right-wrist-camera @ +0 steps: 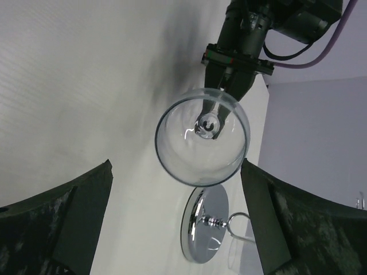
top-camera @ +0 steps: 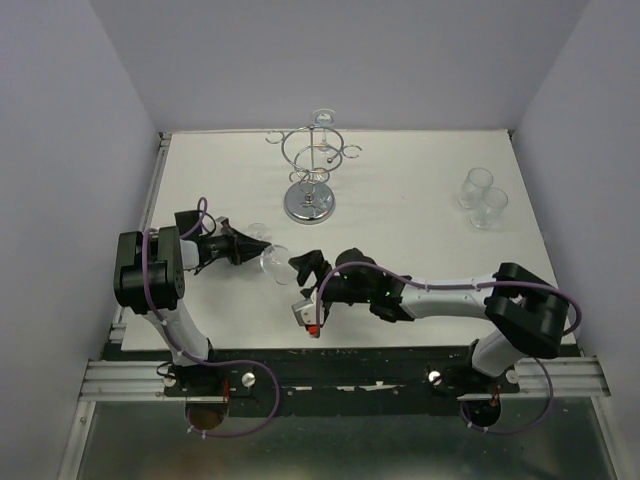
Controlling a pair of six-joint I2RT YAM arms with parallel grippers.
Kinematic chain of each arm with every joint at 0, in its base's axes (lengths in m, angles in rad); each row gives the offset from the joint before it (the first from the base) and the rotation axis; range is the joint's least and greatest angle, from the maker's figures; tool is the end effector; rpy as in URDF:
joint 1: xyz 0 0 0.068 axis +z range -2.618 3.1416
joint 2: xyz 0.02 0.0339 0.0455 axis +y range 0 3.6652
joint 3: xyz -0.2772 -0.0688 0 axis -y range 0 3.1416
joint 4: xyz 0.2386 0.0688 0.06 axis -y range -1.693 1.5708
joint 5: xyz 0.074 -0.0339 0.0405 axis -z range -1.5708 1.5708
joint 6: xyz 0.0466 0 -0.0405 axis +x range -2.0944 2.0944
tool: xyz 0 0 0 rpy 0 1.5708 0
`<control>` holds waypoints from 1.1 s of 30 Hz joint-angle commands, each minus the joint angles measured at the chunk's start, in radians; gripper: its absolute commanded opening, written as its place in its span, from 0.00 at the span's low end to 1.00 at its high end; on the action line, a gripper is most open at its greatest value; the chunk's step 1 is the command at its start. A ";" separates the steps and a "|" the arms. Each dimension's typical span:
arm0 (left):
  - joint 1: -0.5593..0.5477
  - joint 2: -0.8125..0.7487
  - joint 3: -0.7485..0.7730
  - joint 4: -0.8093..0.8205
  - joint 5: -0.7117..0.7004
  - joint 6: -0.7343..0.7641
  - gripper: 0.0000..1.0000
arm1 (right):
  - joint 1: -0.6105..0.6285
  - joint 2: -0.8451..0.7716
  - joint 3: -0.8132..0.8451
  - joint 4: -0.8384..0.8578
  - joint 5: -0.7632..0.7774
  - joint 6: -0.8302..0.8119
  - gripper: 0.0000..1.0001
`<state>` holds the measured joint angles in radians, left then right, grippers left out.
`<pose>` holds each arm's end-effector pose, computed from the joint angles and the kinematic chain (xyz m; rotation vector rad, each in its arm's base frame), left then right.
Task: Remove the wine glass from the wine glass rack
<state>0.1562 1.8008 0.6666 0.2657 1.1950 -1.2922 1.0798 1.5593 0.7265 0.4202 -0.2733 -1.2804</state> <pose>0.3004 0.0034 0.1230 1.1287 -2.1686 1.8282 0.1448 0.2975 0.2069 -1.8813 0.5841 0.1400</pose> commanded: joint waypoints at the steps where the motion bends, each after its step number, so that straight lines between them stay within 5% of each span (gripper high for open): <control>1: -0.001 -0.055 -0.015 0.027 0.049 -0.058 0.00 | 0.026 0.048 0.071 0.111 0.026 0.021 1.00; 33: 0.005 -0.057 -0.038 0.050 0.029 -0.062 0.00 | 0.028 0.154 0.211 -0.023 0.089 -0.056 0.92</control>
<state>0.1570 1.7741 0.6380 0.3058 1.2003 -1.3537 1.1004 1.6928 0.9009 0.4156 -0.2108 -1.3102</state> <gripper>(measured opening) 0.065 0.925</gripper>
